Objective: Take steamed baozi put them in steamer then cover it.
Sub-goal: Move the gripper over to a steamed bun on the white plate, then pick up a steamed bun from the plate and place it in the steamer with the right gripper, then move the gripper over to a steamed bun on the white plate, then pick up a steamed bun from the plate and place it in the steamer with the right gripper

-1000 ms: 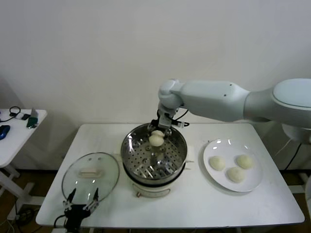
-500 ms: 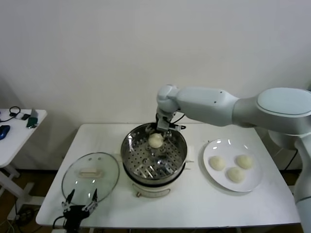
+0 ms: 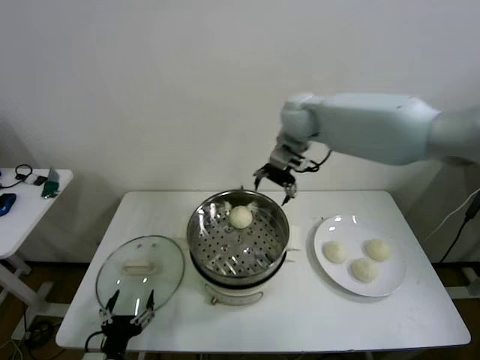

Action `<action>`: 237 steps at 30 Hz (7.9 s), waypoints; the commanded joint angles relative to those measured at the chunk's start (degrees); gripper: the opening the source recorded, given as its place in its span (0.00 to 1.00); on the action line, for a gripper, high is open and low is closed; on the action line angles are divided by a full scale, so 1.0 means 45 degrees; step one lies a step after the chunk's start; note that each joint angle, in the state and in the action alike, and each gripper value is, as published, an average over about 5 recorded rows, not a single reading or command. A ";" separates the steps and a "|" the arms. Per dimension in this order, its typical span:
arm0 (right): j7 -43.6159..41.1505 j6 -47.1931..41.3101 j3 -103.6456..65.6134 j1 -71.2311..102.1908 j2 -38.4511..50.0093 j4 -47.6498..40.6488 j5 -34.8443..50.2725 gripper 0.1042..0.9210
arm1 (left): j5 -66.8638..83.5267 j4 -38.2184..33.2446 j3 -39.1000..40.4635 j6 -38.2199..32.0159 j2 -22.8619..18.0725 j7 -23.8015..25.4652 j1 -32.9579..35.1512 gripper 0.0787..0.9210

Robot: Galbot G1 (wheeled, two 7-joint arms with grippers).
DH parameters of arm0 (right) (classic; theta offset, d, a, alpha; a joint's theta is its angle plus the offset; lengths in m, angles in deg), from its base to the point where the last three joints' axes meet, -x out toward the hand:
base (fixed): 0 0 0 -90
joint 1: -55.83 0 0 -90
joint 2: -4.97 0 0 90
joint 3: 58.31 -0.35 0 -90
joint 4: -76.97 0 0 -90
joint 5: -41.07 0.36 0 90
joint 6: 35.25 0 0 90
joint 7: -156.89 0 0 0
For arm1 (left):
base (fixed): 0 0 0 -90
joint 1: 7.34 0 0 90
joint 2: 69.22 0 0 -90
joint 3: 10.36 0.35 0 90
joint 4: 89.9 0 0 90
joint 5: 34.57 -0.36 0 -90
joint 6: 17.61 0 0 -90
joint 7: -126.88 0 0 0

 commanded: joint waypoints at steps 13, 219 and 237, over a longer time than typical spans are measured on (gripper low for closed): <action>0.2369 -0.6203 0.0506 0.3018 0.4685 0.1446 -0.0682 0.88 | -0.0053 0.0077 -0.0023 -0.0208 0.0061 0.0015 -0.0088 0.88; 0.0143 0.3323 -0.3189 -0.3039 -0.1337 0.5480 -0.2656 0.66 | -0.0440 -0.0319 -0.0157 -0.0461 -0.0231 -0.0189 0.0509 0.88; 0.1376 0.3458 -0.2287 0.2267 -0.4036 0.3731 -0.6313 0.70 | -0.0352 -0.0064 -0.0343 -0.0621 -0.0302 -0.0314 0.0461 0.88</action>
